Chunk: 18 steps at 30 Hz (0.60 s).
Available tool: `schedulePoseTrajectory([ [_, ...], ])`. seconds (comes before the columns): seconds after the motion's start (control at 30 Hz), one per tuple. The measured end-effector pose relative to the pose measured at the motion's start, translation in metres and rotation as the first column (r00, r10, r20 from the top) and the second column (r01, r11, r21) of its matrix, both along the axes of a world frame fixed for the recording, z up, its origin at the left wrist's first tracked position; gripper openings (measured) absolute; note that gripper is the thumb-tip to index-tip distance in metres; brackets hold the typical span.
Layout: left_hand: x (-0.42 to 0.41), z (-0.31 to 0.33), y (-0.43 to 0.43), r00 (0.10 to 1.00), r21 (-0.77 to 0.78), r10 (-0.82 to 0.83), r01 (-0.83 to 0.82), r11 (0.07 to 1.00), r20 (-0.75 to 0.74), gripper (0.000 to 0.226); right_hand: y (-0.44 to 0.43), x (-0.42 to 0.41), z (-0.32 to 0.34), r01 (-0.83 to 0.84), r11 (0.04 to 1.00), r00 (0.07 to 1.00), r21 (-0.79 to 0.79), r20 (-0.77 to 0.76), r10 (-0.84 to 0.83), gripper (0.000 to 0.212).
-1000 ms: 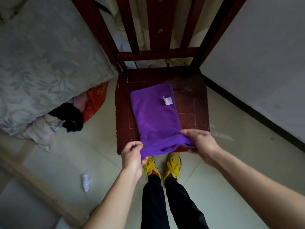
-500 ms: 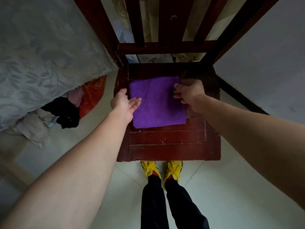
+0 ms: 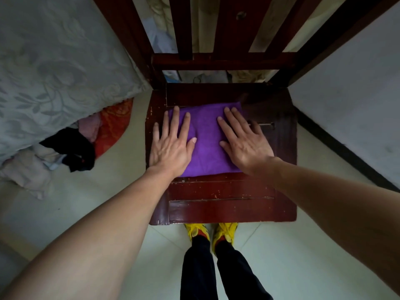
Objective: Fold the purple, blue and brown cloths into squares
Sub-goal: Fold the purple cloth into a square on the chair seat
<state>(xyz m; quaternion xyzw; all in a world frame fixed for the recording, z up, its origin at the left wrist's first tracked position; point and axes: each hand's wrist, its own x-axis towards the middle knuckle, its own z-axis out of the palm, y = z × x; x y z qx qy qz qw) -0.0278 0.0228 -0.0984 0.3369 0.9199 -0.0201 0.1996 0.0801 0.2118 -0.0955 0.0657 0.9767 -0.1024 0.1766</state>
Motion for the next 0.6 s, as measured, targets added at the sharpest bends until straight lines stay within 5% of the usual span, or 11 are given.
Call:
schedulePoseTrajectory([
  [0.2,0.005,0.01,0.004,0.993,0.019,0.092,-0.093,0.995,0.069,0.068,-0.003,-0.002,0.012,0.123,0.987,0.992,-0.103,0.032,-0.121,0.065],
  [0.3,0.021,0.027,-0.001,0.937,0.157,0.331,-0.346,0.925,0.115,0.058,-0.007,0.008,0.027,0.481,0.841,0.869,-0.249,0.004,-0.496,0.064],
  [0.37,0.037,0.032,-0.008,0.919,0.201,0.352,-0.384,0.901,0.176,0.051,-0.014,0.023,0.032,0.611,0.723,0.774,-0.323,0.051,-0.632,0.056],
  [0.6,0.07,0.052,-0.021,0.916,0.037,0.272,-0.295,0.955,0.294,0.057,-0.043,0.073,0.047,0.727,0.578,0.683,-0.371,0.304,-0.664,0.055],
])
